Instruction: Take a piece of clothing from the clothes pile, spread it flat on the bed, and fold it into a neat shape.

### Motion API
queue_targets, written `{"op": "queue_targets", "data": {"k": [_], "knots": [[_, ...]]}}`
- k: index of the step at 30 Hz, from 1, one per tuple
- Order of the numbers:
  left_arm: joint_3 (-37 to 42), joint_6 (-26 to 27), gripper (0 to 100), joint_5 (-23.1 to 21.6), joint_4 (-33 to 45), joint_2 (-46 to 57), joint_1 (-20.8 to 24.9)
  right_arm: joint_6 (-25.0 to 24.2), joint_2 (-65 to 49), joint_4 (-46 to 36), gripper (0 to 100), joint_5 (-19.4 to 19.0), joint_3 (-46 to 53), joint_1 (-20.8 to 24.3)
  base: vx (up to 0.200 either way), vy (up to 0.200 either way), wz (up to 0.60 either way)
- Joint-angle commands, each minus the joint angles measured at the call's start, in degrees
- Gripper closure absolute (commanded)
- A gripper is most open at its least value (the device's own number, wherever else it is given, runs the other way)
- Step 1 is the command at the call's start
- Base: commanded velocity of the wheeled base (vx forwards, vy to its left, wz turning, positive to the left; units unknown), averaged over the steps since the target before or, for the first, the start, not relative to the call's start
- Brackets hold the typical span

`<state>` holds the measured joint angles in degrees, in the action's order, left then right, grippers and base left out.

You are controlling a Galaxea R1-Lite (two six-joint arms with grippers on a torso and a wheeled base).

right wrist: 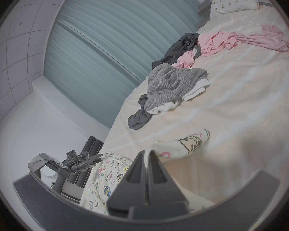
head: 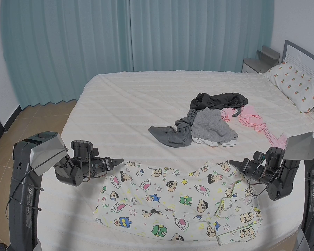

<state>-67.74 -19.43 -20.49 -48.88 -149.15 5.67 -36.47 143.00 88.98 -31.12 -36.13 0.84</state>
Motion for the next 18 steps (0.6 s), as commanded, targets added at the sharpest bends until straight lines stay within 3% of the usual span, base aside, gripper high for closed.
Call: {"op": "queue_targets", "data": {"k": [1, 2, 18], "knots": [[-0.8, 0.0, 0, -0.6, 1.2, 0.0, 0.4, 0.0, 0.2, 0.6, 100, 0.0, 0.0, 0.0, 0.0, 0.0, 0.0], [-1.1, -0.1, 100, -0.8, 1.6, 0.0, 0.4, 0.1, 0.2, 0.6, 100, 0.1, 0.0, 0.0, 0.0, 0.0, 0.0], [-1.1, -0.3, 100, -0.2, 0.4, 0.9, -1.3, 0.0, -0.1, 0.6, 100, 0.2, 0.0, -0.4, 0.0, 0.0, 0.0]]}}
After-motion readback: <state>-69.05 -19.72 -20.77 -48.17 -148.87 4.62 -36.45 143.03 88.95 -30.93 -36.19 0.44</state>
